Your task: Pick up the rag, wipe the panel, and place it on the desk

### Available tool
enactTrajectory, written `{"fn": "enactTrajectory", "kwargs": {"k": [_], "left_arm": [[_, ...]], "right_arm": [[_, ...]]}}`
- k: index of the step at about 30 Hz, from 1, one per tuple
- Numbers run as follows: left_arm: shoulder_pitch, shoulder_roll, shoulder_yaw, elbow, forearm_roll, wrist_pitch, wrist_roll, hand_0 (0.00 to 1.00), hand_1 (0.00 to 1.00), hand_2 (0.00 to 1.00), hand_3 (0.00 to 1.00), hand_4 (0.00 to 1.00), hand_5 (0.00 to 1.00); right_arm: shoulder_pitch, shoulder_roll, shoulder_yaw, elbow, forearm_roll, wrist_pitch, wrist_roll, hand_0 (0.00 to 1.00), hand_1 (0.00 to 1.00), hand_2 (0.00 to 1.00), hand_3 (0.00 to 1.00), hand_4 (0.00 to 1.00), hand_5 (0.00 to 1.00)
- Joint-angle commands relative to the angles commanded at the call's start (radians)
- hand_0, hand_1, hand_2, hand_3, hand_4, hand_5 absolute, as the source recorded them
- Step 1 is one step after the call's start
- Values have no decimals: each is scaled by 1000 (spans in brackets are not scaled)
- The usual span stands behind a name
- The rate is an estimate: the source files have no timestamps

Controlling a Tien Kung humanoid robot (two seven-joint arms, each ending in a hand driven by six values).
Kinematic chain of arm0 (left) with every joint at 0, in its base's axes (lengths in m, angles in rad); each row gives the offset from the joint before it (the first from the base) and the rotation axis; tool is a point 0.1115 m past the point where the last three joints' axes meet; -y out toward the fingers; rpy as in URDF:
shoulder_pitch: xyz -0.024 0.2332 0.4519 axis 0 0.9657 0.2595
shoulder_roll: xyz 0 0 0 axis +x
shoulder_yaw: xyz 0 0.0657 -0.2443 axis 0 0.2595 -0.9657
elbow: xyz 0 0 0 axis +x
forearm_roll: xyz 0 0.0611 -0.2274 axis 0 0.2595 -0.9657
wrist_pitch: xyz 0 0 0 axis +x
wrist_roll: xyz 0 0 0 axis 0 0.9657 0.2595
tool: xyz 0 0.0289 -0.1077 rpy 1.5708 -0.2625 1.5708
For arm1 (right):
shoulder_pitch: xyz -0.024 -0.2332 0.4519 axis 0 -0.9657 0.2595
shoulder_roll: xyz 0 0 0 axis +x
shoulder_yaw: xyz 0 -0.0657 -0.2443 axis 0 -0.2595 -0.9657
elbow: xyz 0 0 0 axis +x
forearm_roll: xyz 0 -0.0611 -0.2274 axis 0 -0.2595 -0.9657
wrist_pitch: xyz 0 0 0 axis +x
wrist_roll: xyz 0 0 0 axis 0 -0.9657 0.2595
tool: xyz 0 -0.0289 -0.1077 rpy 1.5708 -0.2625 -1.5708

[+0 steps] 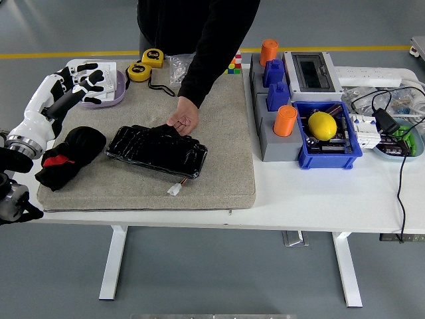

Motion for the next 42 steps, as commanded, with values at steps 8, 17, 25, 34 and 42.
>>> {"fn": "enactTrajectory", "kwargs": {"k": [8, 17, 25, 34, 42], "left_arm": [[30, -76, -69, 27, 12, -12, -81, 479, 598, 617, 630, 882, 505], [42, -95, -78, 43, 6, -21, -90, 477, 597, 615, 621, 878, 500], [38, -87, -80, 71, 5, -38, -99, 488, 590, 596, 604, 865, 478], [33, -70, -86, 117, 2, -69, -108, 486, 585, 587, 595, 856, 464], [43, -62, -102, 127, 8, -74, -101, 486, 584, 580, 591, 854, 461]], "right_arm": [[1, 0, 10, 7, -9, -2, 0, 751, 702, 703, 617, 998, 541], [2, -4, 19, 9, -12, -3, 0, 750, 702, 704, 617, 998, 541], [4, -5, 19, 11, -9, -4, 0, 750, 702, 704, 617, 998, 540], [4, -7, 23, 12, -11, -5, -1, 751, 702, 704, 616, 998, 541], [1, -7, 20, 13, -6, -6, 0, 750, 703, 704, 615, 998, 540]]}}
